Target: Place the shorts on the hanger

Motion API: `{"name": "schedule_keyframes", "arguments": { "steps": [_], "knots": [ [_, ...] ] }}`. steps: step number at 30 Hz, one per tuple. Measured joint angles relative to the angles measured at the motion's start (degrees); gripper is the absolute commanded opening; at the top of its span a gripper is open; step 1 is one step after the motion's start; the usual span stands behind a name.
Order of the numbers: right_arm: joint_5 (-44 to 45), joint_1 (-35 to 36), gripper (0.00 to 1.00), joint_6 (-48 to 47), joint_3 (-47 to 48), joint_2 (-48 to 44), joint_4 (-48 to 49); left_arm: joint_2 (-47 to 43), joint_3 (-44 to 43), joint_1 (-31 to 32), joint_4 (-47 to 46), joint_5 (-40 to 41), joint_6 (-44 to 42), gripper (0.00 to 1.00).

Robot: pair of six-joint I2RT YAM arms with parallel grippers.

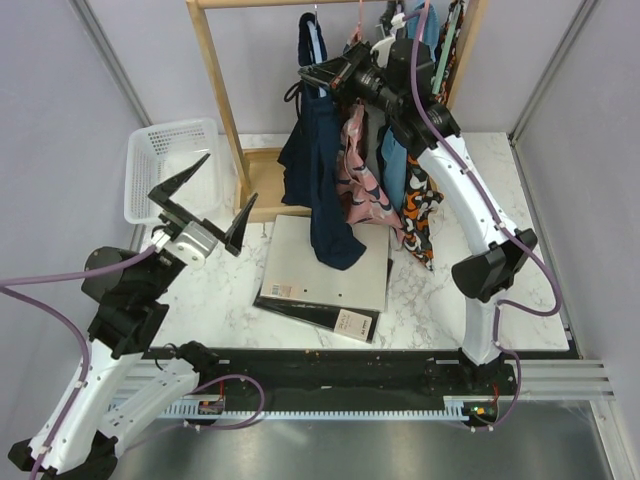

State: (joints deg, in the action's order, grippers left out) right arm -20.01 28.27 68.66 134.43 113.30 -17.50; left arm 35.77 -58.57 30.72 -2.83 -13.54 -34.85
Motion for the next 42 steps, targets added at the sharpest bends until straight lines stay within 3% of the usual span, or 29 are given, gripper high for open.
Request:
{"name": "schedule_keyframes", "arguments": {
  "steps": [11,23,34,37,38,40,41,42],
  "knots": [
    [4.35,3.61,0.00,0.96,-4.70,-1.11,8.20,-1.07,2.82,0.00,1.03,-0.57,0.11,0.99],
    [14.10,4.20,0.00,0.50,-2.73,0.20,12.11,-1.81,3.58,0.00,1.07,-1.75,0.11,0.99],
    [17.79,3.76,0.02,3.10,-2.36,3.63,14.19,-2.89,4.68,0.00,1.22,-1.53,0.11,0.99],
    [17.79,3.74,0.41,3.17,-2.58,3.69,14.32,-2.82,4.83,0.00,1.51,-1.18,0.26,0.99],
    [17.90,3.76,0.63,3.06,-2.86,3.67,15.08,-2.69,4.83,0.00,1.62,-0.70,0.59,0.99],
    [17.84,3.82,0.79,3.21,-3.69,3.43,16.87,-1.79,4.28,0.00,2.91,0.37,1.66,0.99],
    [17.64,3.87,0.98,2.99,-4.72,2.89,17.75,-1.09,3.74,0.00,3.93,1.18,2.84,0.99],
    [17.51,3.89,0.98,2.93,-5.73,2.25,18.12,-0.07,2.99,0.00,4.96,1.99,4.24,0.99]
  ]
}}
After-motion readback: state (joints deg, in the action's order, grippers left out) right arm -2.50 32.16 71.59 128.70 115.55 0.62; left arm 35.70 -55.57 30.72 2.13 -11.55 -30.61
